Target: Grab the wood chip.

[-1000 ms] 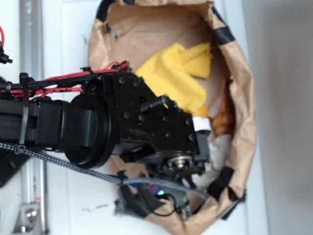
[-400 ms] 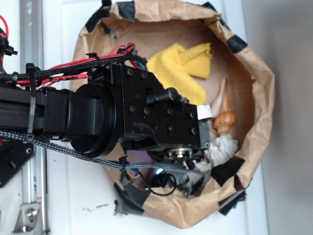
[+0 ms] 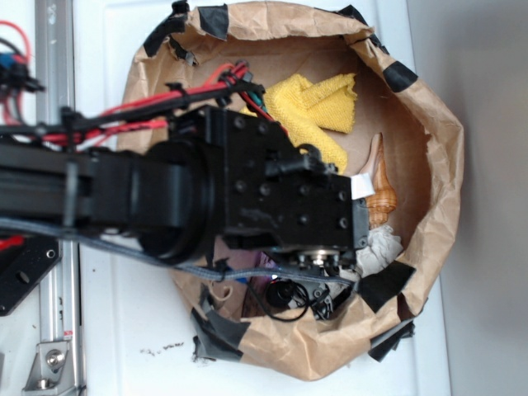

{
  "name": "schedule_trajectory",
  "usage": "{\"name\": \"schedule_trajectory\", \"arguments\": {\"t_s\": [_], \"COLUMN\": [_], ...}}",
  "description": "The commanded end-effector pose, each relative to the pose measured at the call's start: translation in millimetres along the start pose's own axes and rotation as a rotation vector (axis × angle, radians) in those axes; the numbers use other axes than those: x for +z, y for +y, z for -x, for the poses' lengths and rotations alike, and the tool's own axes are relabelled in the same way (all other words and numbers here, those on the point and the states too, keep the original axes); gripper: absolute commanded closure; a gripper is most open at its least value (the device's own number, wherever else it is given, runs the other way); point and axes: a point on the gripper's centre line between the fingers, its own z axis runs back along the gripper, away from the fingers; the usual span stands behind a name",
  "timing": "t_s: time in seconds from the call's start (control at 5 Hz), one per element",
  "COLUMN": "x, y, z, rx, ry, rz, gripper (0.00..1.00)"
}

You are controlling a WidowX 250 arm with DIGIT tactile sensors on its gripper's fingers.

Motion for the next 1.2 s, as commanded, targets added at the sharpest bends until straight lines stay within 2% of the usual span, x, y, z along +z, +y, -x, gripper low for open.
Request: {"name": "schedule_trajectory", "arguments": {"t_s": [0.0, 0.2, 0.4, 0.6, 1.0], "x": [20, 27, 10, -5, -12], "y": [-2, -3, -12, -20, -20], "z": [14, 29, 37, 44, 28], "rx": [0.06, 0.085, 0.098, 0.071, 0.065], "ry": [-0.055, -0.118, -0.146, -0.187, -0.173], "rz": [0.062, 0.074, 0.058, 0.092, 0.131], "gripper": [0.0, 0.0, 0.0, 0.0, 0.0]}}
